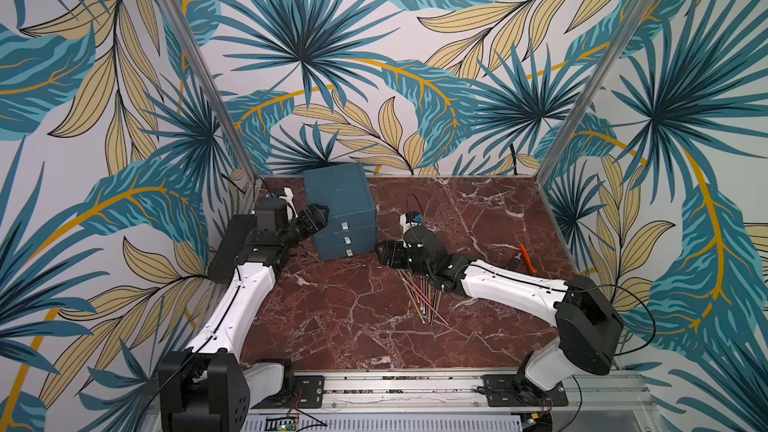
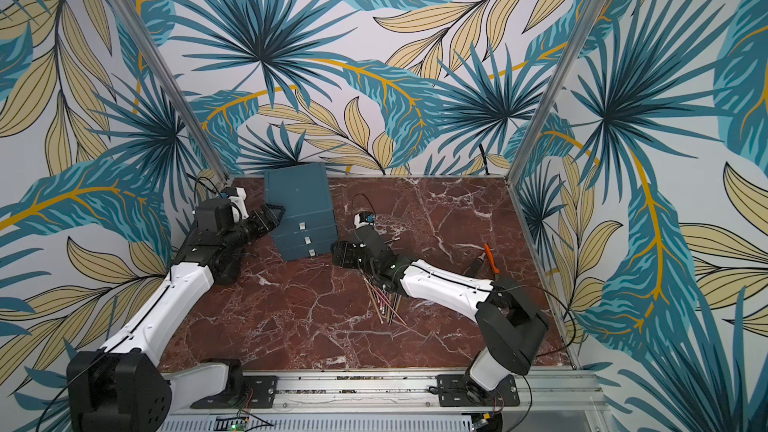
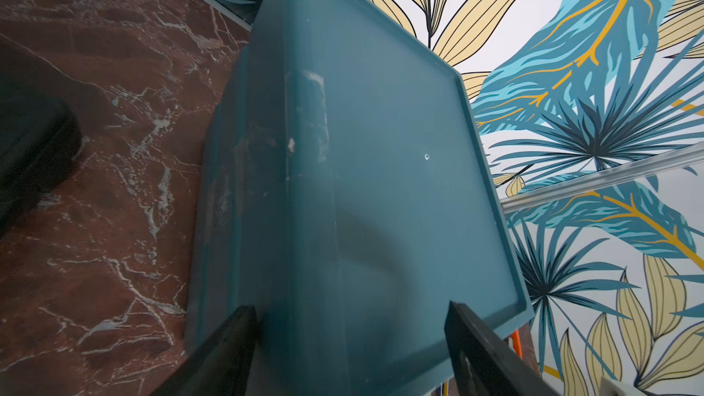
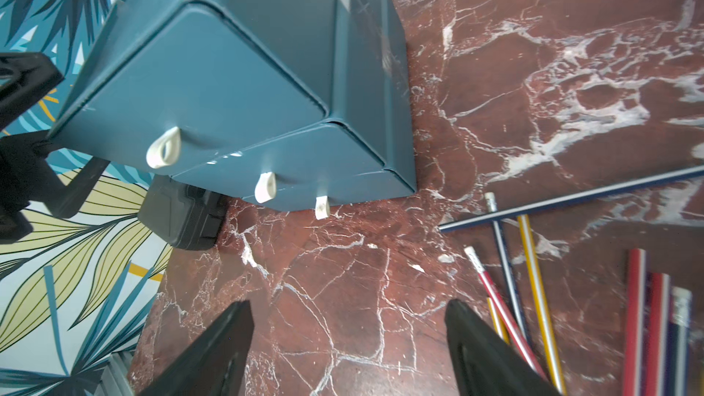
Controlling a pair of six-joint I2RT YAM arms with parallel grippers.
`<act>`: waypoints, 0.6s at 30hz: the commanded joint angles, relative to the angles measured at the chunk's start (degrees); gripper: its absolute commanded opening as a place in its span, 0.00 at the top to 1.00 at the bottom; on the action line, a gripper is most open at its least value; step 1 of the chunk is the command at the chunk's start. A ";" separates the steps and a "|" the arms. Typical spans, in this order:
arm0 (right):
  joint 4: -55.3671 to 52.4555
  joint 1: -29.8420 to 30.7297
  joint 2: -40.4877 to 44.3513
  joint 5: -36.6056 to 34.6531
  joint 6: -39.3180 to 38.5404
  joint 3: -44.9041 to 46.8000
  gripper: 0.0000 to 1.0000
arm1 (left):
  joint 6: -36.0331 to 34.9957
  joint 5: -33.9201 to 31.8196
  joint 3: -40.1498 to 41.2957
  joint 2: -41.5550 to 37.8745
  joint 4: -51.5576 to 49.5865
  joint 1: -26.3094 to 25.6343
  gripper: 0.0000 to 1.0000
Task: Please place the pencils in the drawer according to their color
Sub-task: Open the drawer in the storage box.
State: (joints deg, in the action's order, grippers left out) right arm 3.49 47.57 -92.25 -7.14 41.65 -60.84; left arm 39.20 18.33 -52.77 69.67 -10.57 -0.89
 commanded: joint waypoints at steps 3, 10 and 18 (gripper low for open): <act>3.38 0.15 -1.66 2.91 1.04 -1.93 0.18 | 2.27 5.95 -2.50 0.77 5.07 0.06 0.20; 8.32 0.15 -3.83 5.12 3.20 -4.04 0.27 | 2.16 5.40 -2.81 0.41 4.23 -0.89 0.21; 15.67 0.15 -8.58 6.83 8.97 -6.99 0.37 | 1.14 3.29 -2.35 -0.15 4.37 -0.90 0.22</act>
State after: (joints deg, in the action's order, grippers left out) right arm 14.74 47.57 -99.07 -1.34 47.42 -66.81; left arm 41.34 21.69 -53.60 70.46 -8.97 -1.41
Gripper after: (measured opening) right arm 0.641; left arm 0.782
